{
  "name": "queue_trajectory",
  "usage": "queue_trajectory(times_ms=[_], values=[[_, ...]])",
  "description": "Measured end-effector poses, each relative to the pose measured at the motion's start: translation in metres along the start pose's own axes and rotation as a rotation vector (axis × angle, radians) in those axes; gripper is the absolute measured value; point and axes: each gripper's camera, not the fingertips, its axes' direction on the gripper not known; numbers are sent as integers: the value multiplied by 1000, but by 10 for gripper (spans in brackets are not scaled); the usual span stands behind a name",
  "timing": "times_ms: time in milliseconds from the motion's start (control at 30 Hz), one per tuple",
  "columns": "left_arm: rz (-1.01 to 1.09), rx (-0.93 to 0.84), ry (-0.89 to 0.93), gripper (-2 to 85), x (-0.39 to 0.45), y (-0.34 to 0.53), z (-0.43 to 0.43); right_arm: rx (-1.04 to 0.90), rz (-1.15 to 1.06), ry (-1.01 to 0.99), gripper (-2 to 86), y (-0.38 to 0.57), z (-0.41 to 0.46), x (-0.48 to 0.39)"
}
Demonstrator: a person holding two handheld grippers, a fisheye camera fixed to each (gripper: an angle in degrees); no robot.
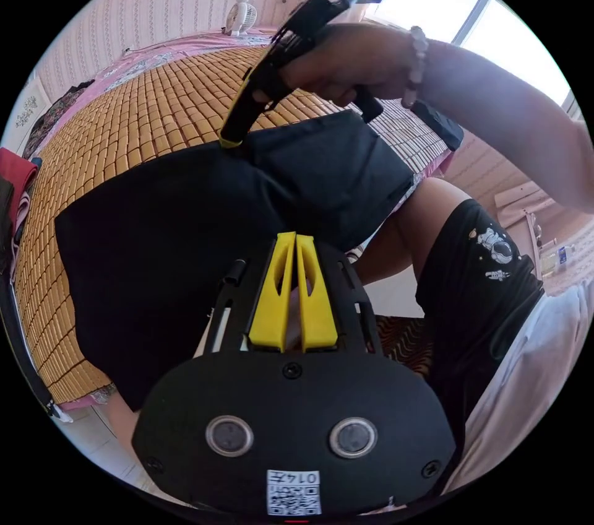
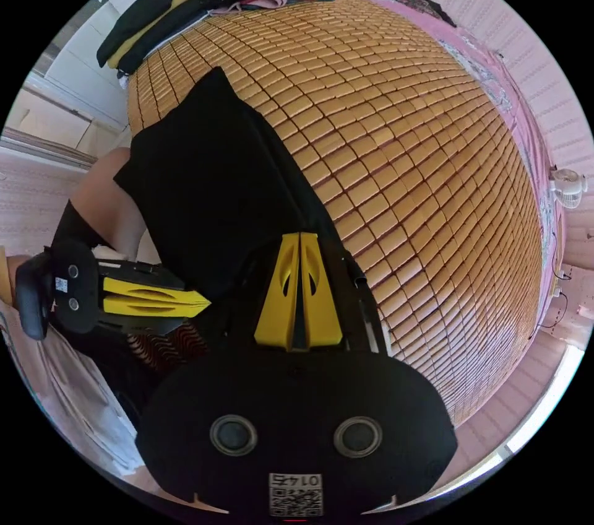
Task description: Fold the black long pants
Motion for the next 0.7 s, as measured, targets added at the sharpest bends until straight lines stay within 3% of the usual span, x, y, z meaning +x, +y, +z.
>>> queue_trajectory(times_ms=[100, 200, 333, 500, 600, 700], values=[[9, 6, 3, -8, 2, 0, 0, -40, -7, -39, -3, 3, -2, 18], [29, 76, 44, 0, 8, 4, -10, 116, 99, -63, 1, 55, -41, 43], [134, 199, 114, 56, 29, 0, -21, 242, 429, -162, 32, 190, -77, 92], [252, 187, 207, 121, 66, -21, -6, 174, 730, -291, 98, 317, -68, 119], [323, 172, 216, 133, 88, -34, 7, 127, 758, -502, 54, 350, -47, 130], [390, 150, 209, 137, 107, -46, 17, 258, 795, -577, 24, 376, -65, 140]])
